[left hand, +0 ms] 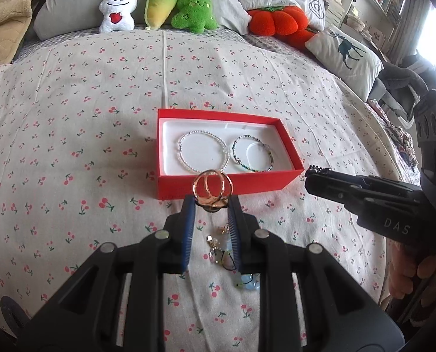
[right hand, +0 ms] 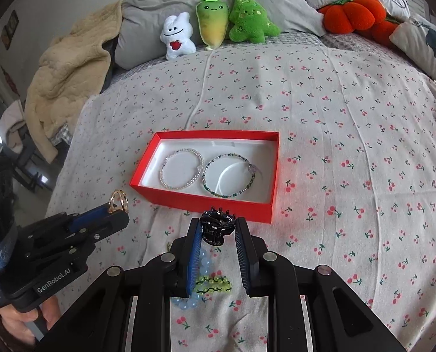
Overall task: Organize jewelry
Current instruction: 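Place the gold rings in the box with the left tool while the right tool drops the clip there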
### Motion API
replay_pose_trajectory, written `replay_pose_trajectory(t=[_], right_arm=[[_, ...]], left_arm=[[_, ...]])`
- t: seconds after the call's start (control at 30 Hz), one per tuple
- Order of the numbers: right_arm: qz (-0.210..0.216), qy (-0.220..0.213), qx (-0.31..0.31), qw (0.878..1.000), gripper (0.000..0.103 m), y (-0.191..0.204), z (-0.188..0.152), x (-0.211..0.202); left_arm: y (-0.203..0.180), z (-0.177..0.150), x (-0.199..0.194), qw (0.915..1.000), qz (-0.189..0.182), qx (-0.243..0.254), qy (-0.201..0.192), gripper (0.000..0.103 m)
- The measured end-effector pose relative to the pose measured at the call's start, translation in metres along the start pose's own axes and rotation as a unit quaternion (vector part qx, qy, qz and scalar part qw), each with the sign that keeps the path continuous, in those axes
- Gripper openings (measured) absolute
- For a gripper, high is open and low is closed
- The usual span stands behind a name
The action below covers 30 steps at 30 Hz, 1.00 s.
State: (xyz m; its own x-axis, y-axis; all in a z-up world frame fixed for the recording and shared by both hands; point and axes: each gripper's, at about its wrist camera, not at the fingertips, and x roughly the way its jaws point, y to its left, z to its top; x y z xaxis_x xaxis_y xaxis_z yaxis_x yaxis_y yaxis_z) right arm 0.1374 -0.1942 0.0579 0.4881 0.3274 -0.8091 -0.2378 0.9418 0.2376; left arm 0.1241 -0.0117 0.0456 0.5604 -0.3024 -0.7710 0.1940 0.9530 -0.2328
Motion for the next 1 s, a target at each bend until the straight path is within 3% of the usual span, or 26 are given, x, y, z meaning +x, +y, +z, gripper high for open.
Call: replay_pose_trajectory(t=[0.4,1.0], right_arm=[[0.000,-0.016,0.004,1.000,0.024,-0.014,0.025,0.028],[-0.001,0.019,-0.005,1.000,0.024,-0.019,0.027,0.060]], left_arm=[[0.000,0.023,0.032,0.9997,-0.016,0.005,-0.016,0.024],[0.002,0.027,0.058,0.9992,0.027,0.026,-0.012,0.025]])
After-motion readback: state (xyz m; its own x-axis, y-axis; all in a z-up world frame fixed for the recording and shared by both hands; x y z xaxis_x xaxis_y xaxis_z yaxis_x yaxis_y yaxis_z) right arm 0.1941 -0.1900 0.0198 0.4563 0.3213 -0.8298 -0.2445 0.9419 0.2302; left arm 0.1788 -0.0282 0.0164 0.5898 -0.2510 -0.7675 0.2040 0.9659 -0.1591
